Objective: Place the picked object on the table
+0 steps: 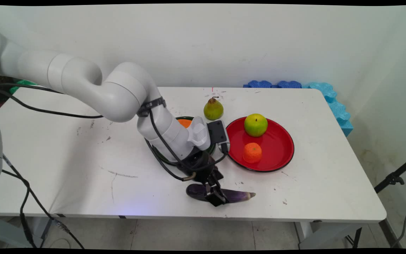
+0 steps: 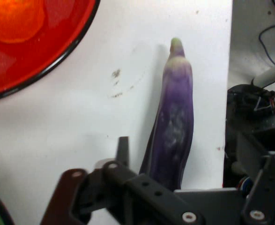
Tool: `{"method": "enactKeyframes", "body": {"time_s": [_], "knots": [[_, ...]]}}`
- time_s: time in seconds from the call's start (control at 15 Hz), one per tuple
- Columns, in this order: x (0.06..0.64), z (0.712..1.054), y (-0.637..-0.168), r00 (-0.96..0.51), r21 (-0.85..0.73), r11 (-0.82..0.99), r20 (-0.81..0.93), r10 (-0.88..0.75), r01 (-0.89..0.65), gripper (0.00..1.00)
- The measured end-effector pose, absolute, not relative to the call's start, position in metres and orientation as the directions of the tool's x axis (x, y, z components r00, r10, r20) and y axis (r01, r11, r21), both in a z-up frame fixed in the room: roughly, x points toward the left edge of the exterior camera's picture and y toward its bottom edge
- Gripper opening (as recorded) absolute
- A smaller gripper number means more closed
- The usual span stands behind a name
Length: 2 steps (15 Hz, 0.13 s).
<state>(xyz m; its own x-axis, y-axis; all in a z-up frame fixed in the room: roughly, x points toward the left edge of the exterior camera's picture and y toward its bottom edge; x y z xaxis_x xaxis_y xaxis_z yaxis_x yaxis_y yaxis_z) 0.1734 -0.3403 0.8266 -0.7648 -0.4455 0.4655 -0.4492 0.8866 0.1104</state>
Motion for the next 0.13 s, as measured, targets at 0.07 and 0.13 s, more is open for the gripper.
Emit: {"method": "enactKeyframes", "body": {"time_s": [0.07,0.13], "knots": [[0.171,0.828,-0.3412,-0.761,0.11,0.887,0.474,-0.443,-0.448,1.0],[0.1684,0.8305,-0.3425,-0.757,0.107,0.887,0.483,-0.441,-0.448,1.0]]}}
